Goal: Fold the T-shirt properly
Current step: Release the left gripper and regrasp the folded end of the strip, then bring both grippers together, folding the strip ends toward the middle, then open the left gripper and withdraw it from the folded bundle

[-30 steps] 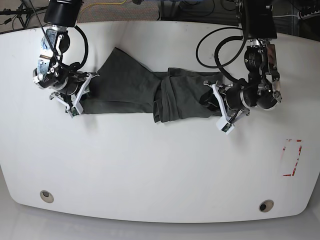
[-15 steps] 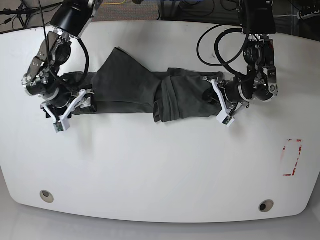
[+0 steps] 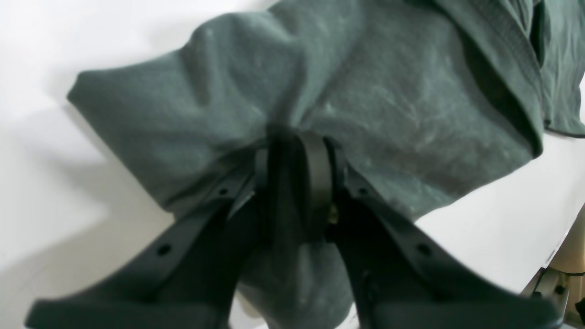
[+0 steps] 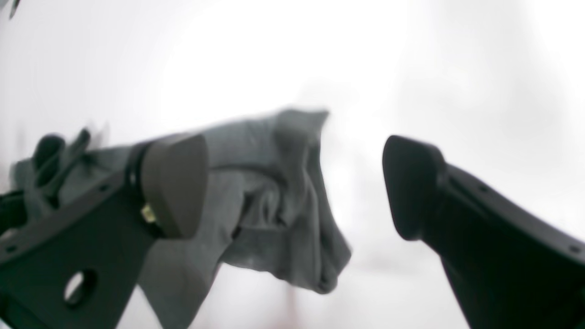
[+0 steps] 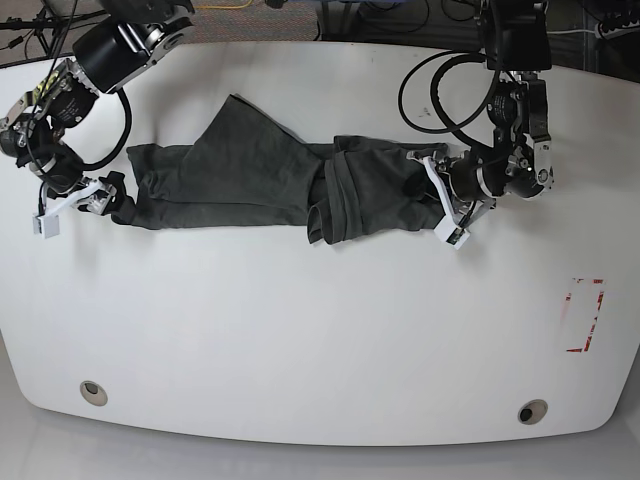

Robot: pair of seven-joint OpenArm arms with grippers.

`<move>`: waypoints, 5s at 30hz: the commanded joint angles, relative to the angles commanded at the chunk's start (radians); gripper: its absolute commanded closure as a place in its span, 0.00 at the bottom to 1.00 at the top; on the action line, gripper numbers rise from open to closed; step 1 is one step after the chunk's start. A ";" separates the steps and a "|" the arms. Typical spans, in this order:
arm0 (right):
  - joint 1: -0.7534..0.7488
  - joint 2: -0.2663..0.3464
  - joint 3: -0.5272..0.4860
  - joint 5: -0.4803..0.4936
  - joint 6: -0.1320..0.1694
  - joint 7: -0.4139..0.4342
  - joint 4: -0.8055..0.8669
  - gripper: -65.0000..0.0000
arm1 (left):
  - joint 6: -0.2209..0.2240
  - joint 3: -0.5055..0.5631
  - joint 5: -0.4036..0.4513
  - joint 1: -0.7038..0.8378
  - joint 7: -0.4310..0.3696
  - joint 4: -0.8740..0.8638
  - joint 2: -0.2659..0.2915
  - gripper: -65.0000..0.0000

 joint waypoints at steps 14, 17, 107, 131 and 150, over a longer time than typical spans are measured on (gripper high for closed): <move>-0.054 0.052 -0.084 0.002 0.000 0.120 -0.186 0.12 | -0.002 0.000 0.000 0.000 0.000 0.002 -0.003 0.88; -0.064 0.032 -0.138 0.002 0.000 0.137 -0.186 0.12 | -0.002 0.000 0.000 0.000 0.000 0.002 -0.003 0.88; -0.025 -0.091 -1.066 -0.006 -0.209 0.425 0.258 0.98 | 0.164 0.261 0.000 -0.209 -0.265 -0.423 0.173 0.87; -0.061 -0.025 -1.026 0.000 -0.200 0.457 0.397 0.27 | 0.164 0.261 -0.003 -0.242 -0.267 -0.420 0.173 0.57; -0.124 -0.017 -0.741 0.002 -0.081 0.394 0.425 0.27 | 0.158 0.121 -0.005 -0.157 -0.213 0.044 0.052 0.49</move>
